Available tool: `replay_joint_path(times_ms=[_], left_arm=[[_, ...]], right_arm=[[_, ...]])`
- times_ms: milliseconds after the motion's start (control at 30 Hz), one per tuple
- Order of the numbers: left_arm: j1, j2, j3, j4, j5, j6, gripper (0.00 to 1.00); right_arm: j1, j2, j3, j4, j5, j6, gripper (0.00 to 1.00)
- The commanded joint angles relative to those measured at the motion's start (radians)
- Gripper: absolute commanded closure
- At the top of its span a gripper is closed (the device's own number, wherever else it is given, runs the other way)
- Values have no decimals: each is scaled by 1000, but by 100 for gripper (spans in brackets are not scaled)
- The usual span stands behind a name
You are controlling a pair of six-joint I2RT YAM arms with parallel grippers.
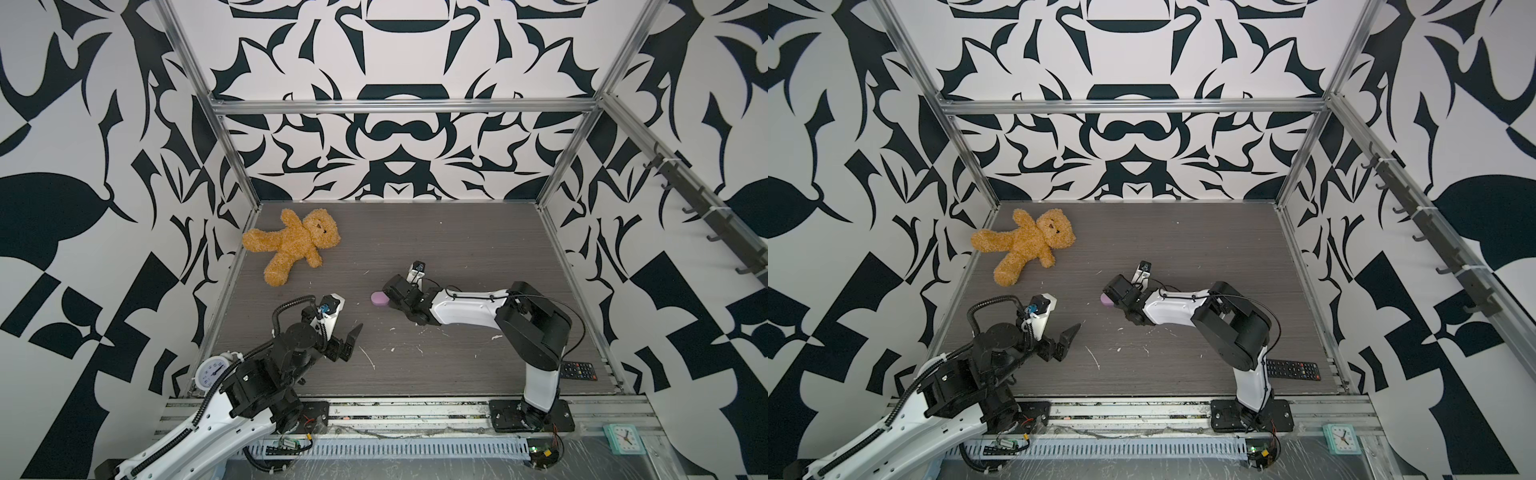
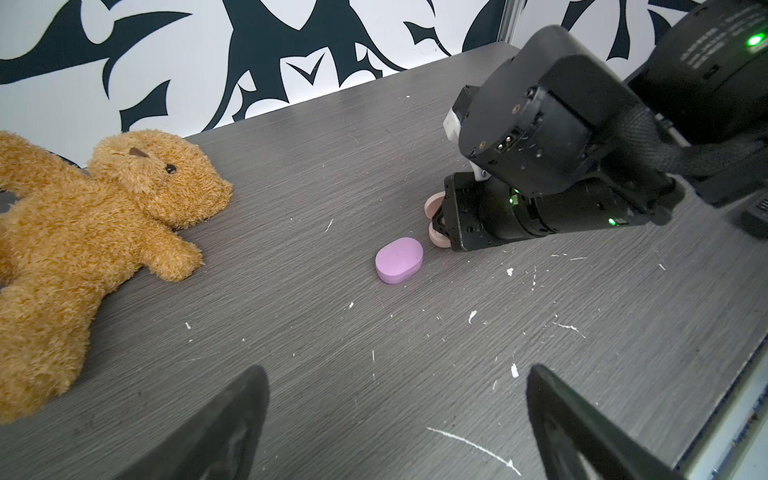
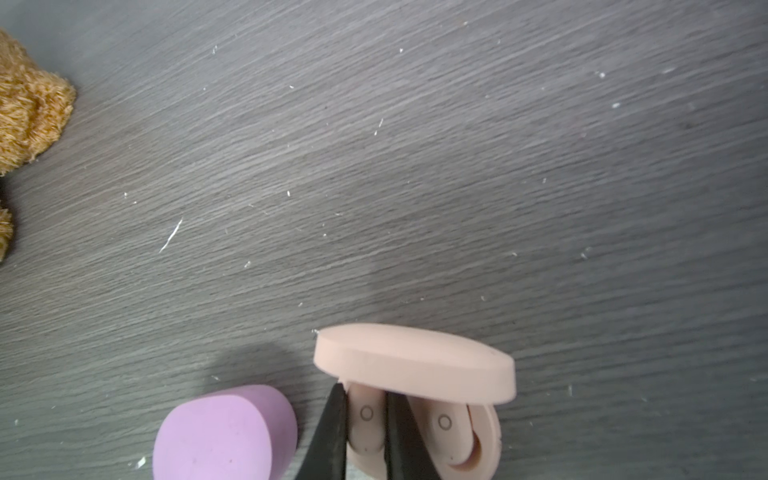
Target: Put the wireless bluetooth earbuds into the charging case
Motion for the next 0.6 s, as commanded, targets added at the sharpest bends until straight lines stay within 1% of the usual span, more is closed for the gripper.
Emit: replay_joint_path(times_ms=[0,233,567], left_arm=[[2,0,1,2,7,2,1],[2,3,2,2,9,1,1],[1,9,3,2,10,2,1]], right_arm=[[2,-19,-11,-29,-4,-4,100],[5,-26,-14,-49,5,-5,100],[9,-31,-18,-61,-13,-20,100]])
